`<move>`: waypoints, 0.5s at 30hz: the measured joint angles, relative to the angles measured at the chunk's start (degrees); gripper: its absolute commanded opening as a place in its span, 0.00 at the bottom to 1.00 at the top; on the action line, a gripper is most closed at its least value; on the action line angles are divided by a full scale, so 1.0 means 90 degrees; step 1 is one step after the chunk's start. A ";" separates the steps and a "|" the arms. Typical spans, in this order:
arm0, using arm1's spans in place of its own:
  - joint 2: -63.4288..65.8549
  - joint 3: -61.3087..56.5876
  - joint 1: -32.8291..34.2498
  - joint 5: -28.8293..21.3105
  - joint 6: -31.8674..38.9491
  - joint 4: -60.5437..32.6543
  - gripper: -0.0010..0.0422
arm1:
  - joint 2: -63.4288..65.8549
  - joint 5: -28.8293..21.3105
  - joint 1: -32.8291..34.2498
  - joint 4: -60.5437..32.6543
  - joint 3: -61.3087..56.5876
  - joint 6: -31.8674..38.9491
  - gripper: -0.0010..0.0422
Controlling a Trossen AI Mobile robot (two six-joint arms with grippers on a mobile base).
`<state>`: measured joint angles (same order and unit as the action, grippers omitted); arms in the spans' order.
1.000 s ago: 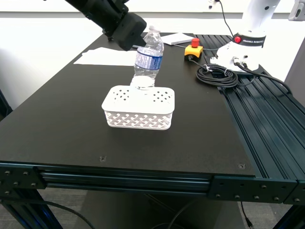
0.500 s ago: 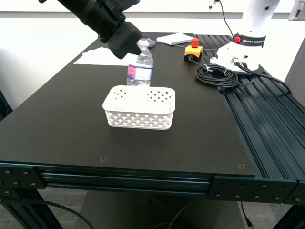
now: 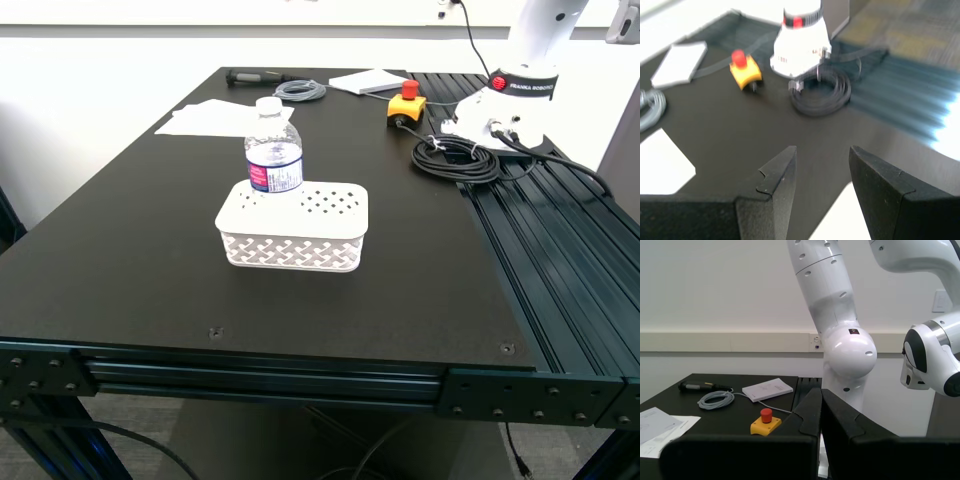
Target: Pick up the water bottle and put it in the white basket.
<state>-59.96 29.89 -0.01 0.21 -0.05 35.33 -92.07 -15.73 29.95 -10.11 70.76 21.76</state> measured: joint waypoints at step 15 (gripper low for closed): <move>0.0000 0.0000 0.0002 0.0002 0.0000 -0.0002 0.02 | -0.0053 -0.0061 0.0000 -0.0257 -0.0282 0.0097 0.35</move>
<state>-59.96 29.89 0.01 0.23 -0.05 35.31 -92.55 -16.27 29.95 -12.43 68.23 22.63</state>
